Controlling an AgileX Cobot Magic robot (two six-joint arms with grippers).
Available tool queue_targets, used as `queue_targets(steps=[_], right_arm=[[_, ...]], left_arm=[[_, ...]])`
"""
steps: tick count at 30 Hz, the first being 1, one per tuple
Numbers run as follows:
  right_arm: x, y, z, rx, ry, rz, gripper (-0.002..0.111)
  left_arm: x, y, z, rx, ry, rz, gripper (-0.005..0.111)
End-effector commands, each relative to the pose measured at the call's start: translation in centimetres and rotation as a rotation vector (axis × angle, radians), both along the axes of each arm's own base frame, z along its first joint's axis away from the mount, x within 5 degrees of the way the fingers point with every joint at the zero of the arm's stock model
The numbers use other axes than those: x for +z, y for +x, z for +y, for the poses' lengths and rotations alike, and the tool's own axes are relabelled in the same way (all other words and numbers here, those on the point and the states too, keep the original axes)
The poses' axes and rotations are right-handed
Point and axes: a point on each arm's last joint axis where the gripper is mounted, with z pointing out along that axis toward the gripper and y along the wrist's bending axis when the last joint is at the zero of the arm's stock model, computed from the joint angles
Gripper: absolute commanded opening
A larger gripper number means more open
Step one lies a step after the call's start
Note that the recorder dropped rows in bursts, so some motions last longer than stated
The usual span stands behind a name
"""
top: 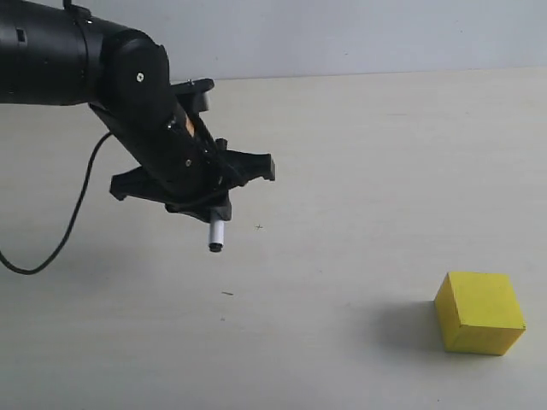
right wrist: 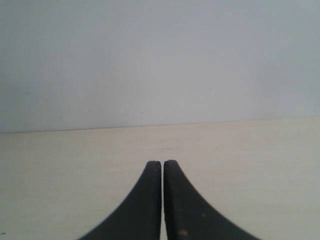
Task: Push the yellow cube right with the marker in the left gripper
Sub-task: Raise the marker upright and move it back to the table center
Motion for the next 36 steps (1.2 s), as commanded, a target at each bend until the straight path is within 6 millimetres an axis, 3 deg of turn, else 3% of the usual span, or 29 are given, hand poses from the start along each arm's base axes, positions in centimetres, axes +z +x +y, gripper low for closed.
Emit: queue_targets(steps=[1,7,18,36], right_arm=[[0.0,0.0,0.0,-0.004,-0.015,-0.009,0.002],[0.0,0.0,0.0,-0.004,-0.015,-0.009,0.002],[0.0,0.0,0.0,-0.004,-0.015,-0.009,0.002],[0.0,0.0,0.0,-0.004,-0.015,-0.009,0.002]], left_arm=[[-2.0,0.4,-1.8,0.010,-0.041,0.084,0.000],[-4.5,1.7,-3.3,0.029,-0.043,0.136,0.000],[-6.2,1.9,-3.7,0.038,-0.027,0.185,0.000],[-6.7,1.9,-3.6,0.034,-0.017,0.187,0.000]])
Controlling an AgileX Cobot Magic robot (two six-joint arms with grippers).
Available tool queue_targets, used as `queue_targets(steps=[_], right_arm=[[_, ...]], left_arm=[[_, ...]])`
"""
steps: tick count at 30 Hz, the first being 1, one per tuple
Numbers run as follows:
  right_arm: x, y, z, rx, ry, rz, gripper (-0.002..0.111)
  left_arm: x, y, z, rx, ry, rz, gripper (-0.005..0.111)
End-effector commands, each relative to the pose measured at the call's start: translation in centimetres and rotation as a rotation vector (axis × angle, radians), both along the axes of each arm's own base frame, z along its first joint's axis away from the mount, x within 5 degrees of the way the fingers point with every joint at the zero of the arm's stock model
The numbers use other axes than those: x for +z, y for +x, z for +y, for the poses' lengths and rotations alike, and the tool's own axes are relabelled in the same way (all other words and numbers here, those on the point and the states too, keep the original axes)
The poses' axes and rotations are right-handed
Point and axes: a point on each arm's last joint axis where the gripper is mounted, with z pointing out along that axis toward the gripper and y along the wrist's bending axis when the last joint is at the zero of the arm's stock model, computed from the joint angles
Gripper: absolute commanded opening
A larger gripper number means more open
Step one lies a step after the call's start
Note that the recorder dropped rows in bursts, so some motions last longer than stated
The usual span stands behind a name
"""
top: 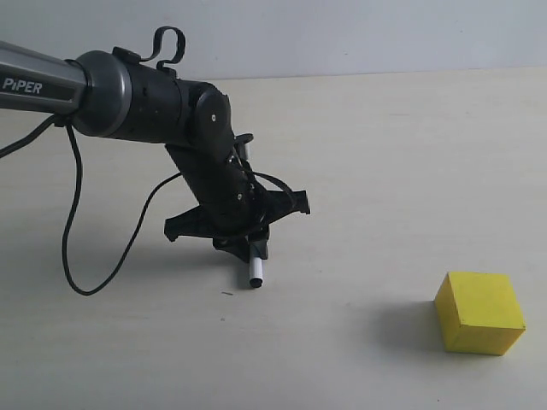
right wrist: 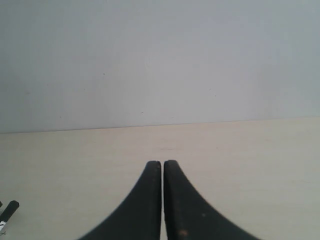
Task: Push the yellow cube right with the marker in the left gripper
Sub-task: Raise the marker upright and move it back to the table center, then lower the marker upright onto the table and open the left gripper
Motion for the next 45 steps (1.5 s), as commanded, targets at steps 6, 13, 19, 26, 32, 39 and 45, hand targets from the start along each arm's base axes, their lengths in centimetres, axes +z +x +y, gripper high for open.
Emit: queue_targets(steps=[6,13,19,26,32,39,45], right_arm=[[0.0,0.0,0.0,-0.004,-0.015,-0.009,0.002],[0.0,0.0,0.0,-0.004,-0.015,-0.009,0.002],[0.0,0.0,0.0,-0.004,-0.015,-0.009,0.002],[0.0,0.0,0.0,-0.004,-0.015,-0.009,0.002],[0.0,0.0,0.0,-0.004,-0.015,-0.009,0.002],[0.0,0.0,0.0,-0.004,-0.015,-0.009,0.002],[0.0,0.0,0.0,-0.004,-0.015,-0.009,0.002]], left_arm=[[-0.3,0.0,-0.1,-0.008,0.004,0.001,0.000],[-0.3,0.0,-0.1,-0.008,0.004,0.001,0.001],[-0.3,0.0,-0.1,-0.012,0.006,0.005,0.022],[-0.3,0.0,-0.1,-0.014,0.002,0.000,0.050],[-0.3,0.0,-0.1,-0.016,0.004,-0.001,0.051],[0.1,0.0,0.0,-0.015,0.001,0.001,0.051],[4.7,0.3,1.0,0.000,-0.051,-0.056,0.051]])
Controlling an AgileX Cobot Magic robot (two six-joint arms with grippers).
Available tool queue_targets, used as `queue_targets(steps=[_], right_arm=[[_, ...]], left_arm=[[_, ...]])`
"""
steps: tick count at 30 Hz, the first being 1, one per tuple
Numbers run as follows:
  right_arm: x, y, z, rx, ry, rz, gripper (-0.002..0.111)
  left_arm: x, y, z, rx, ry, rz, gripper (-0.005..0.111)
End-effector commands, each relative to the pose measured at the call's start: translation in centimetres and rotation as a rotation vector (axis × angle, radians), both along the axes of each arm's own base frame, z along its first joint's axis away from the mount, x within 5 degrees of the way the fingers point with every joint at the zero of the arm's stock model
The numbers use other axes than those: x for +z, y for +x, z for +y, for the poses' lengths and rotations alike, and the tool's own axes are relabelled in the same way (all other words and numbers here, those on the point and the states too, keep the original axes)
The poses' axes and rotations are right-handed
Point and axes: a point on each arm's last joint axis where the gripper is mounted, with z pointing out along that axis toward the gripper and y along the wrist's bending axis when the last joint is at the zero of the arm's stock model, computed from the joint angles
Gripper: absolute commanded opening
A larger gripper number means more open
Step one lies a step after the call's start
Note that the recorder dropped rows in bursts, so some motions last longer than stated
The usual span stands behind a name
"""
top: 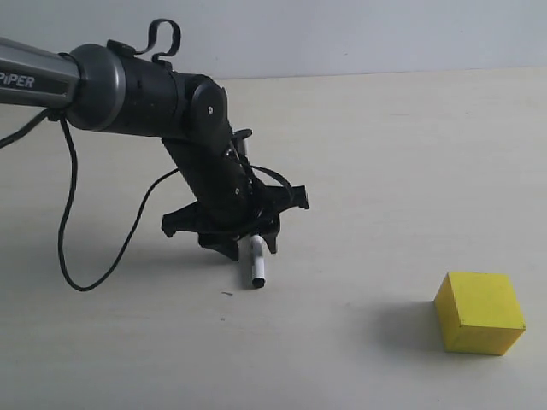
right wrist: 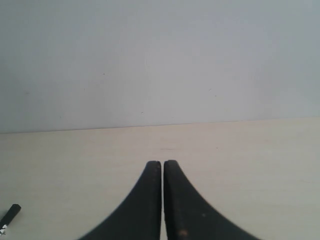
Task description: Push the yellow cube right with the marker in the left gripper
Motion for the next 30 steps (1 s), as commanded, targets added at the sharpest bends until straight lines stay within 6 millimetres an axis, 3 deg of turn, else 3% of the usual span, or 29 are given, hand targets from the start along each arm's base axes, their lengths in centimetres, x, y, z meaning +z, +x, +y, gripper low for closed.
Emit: queue_targets(steps=[1,3,7,13,20,24,30], right_arm=[[0.0,0.0,0.0,-0.004,-0.015,-0.009,0.002],[0.0,0.0,0.0,-0.004,-0.015,-0.009,0.002],[0.0,0.0,0.0,-0.004,-0.015,-0.009,0.002],[0.0,0.0,0.0,-0.004,-0.015,-0.009,0.002],[0.0,0.0,0.0,-0.004,-0.015,-0.009,0.002],[0.0,0.0,0.0,-0.004,-0.015,-0.009,0.002],[0.0,0.0,0.0,-0.004,-0.015,-0.009,0.002]], left_arm=[[4.7,0.1,1.0,-0.003,-0.055,-0.078,0.049],[6.8,-0.1,1.2,-0.025,-0.084,-0.133,0.039],[11.0,-0.8,1.7,-0.126,-0.108,-0.290,0.000],[14.6,-4.2,2.2,-0.289,-0.123,-0.554,0.001],[16.3,-10.2,5.5,-0.325,-0.274,-0.791,0.000],[16.7,-13.1,8.0,-0.304,-0.310,-0.770,0.000],[17.5,-14.7,9.7,-0.312,-0.315,-0.788,0.000]])
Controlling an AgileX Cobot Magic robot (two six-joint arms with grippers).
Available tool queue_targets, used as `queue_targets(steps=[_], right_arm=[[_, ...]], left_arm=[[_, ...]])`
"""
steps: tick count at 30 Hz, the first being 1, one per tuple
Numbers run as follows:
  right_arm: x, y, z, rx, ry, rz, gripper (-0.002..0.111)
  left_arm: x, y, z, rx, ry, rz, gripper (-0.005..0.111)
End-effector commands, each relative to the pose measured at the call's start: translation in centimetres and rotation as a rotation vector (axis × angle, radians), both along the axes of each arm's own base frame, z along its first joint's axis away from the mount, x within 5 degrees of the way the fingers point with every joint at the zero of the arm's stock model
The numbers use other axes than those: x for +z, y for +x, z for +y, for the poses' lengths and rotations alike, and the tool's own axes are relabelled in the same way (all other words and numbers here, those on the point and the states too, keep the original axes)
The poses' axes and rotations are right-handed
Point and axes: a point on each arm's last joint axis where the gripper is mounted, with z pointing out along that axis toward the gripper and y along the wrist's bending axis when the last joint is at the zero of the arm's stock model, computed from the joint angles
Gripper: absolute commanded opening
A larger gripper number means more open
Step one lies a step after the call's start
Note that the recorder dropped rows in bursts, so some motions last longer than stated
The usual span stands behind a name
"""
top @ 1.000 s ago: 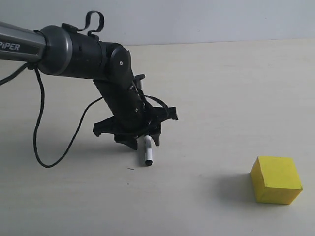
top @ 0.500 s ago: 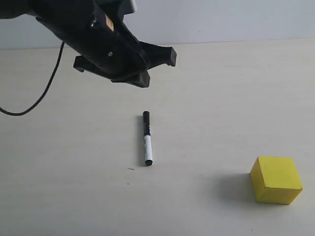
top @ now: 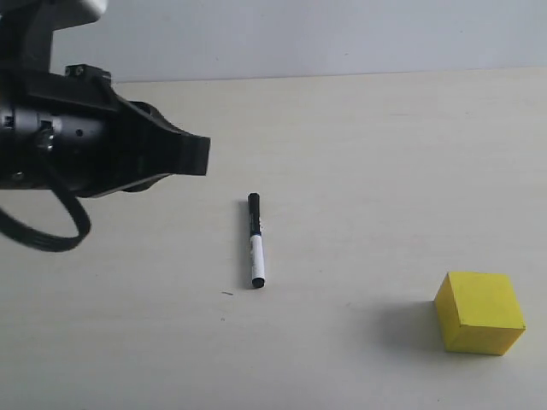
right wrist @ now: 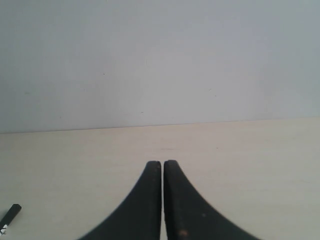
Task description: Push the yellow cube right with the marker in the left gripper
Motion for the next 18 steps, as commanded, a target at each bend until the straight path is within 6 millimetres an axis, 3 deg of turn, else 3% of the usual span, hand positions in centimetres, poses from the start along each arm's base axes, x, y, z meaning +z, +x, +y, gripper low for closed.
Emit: queue_targets(steps=[1,8,18], right_arm=[[-0.05,-0.02,-0.03,-0.004,-0.015,-0.009,0.002],[-0.05,-0.02,-0.03,-0.004,-0.015,-0.009,0.002],[-0.05,-0.02,-0.03,-0.004,-0.015,-0.009,0.002]], left_arm=[[0.61,-0.90,0.79,-0.004,-0.018,-0.005,0.000],[0.95,-0.71,0.98,-0.042,0.019,-0.093,0.000],[1.22,-0.70,0.79,0.032,-0.087,-0.023,0.000]])
